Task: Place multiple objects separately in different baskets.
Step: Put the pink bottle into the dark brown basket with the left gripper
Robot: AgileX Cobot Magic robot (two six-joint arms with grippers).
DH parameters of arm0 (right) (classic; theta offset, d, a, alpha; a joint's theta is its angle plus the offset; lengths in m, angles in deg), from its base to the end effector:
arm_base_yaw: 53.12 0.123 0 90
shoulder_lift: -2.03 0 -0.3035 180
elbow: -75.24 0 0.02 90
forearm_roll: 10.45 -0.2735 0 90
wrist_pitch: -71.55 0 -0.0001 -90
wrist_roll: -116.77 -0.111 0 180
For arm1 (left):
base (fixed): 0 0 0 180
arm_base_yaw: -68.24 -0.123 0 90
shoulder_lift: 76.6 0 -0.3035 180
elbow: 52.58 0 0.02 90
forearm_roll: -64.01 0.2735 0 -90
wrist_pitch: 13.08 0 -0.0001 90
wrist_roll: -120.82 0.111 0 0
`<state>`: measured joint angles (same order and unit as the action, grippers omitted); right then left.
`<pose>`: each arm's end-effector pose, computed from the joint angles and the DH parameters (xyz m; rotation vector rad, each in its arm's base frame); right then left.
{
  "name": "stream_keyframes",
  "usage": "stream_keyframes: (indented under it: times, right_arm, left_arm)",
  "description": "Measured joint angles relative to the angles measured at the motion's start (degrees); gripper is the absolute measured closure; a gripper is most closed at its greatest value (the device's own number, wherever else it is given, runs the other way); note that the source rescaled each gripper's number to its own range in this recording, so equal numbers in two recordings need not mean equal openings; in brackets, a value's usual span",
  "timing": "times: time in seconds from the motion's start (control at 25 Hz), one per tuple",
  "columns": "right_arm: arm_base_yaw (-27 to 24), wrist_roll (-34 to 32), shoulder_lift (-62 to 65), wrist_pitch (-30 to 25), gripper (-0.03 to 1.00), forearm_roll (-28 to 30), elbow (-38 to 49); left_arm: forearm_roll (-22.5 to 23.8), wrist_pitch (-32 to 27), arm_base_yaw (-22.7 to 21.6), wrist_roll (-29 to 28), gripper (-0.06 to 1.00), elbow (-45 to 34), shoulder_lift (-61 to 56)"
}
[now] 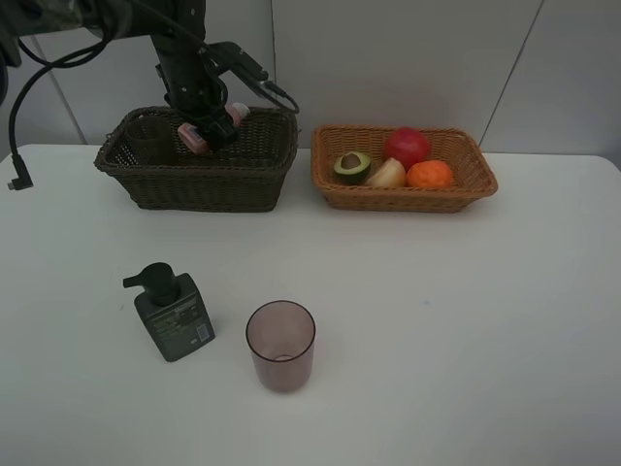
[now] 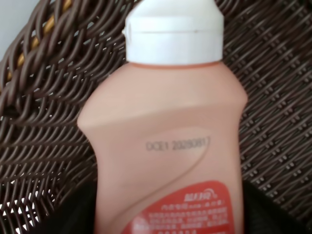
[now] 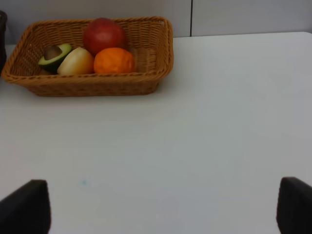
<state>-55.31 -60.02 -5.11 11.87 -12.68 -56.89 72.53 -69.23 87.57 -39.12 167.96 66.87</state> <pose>0.0124 0.0033 0.2875 -0.0197 2.0011 -0.0142 0.5279 -0.1707 0.1592 1.0120 2.5801 0.1958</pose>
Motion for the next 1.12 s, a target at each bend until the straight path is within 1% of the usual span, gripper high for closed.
stream_keyframes:
  times: [0.24, 0.52, 0.72, 0.76, 0.92, 1.0, 1.12]
  right_arm:
    - [0.00, 0.00, 0.00, 0.00, 0.04, 0.00, 0.00]
    - [0.00, 0.00, 0.00, 0.00, 0.04, 0.00, 0.00]
    - [0.00, 0.00, 0.00, 0.00, 0.04, 0.00, 0.00]
    - [0.00, 0.00, 0.00, 0.00, 0.04, 0.00, 0.00]
    - [0.00, 0.00, 0.00, 0.00, 0.04, 0.00, 0.00]
    - [0.00, 0.00, 0.00, 0.00, 0.04, 0.00, 0.00]
    - [0.00, 0.00, 0.00, 0.00, 0.04, 0.00, 0.00]
  left_arm:
    - [-0.24, -0.37, 0.00, 0.00, 0.22, 0.00, 0.00]
    - [-0.40, -2.39, 0.00, 0.00, 0.22, 0.00, 0.00]
    - [-0.40, -2.33, 0.00, 0.05, 0.22, 0.00, 0.00]
    - [-0.40, -2.22, 0.00, 0.20, 0.20, 0.00, 0.00]
    - [-0.40, -1.12, 0.00, 0.42, 0.00, 0.00, 0.00]
    - [-0.40, -1.12, 0.00, 0.42, -0.04, 0.00, 0.00]
    - [-0.40, -1.12, 0.00, 0.42, -0.05, 0.00, 0.00]
